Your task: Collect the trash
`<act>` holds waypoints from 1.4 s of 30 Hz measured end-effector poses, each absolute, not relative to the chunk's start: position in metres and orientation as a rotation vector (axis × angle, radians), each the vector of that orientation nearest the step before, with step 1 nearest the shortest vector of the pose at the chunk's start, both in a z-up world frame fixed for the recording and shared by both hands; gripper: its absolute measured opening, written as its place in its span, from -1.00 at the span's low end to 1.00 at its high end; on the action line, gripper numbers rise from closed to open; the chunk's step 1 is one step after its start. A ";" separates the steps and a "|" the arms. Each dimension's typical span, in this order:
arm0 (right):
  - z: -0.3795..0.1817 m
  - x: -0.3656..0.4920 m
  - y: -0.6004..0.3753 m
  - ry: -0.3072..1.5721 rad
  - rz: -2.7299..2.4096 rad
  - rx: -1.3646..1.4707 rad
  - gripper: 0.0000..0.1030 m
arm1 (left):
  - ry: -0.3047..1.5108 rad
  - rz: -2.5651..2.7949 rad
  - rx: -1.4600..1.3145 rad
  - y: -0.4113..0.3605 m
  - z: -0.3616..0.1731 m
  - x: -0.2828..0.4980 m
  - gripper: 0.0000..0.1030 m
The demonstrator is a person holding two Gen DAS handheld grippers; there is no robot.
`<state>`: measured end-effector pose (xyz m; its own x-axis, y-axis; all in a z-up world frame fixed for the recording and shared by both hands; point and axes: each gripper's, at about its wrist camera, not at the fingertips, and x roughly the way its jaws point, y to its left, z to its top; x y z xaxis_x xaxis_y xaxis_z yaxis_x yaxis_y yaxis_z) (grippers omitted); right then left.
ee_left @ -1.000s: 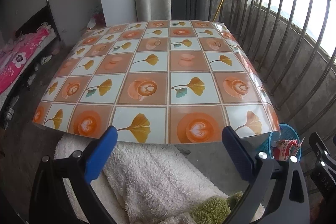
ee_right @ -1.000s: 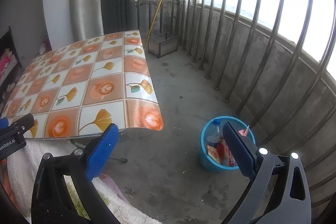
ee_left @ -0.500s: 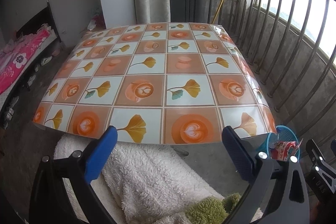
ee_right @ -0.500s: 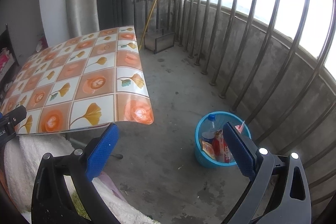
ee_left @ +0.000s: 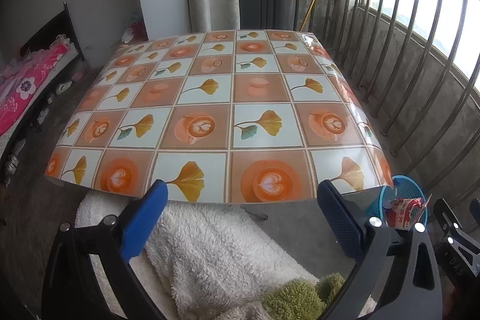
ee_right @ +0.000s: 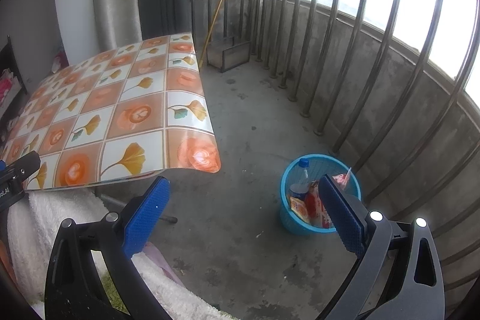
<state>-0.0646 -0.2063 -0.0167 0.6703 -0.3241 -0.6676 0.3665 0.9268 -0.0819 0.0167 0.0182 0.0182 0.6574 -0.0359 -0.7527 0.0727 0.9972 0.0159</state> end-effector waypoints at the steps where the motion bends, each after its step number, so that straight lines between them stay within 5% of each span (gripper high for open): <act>1: -0.017 -0.064 -0.206 0.740 -0.387 0.060 0.85 | 0.852 -0.061 0.045 0.018 0.018 0.017 0.89; 42: -0.014 -0.059 -0.193 0.723 -0.357 0.026 0.85 | 0.862 -0.002 0.041 0.033 0.016 0.016 0.89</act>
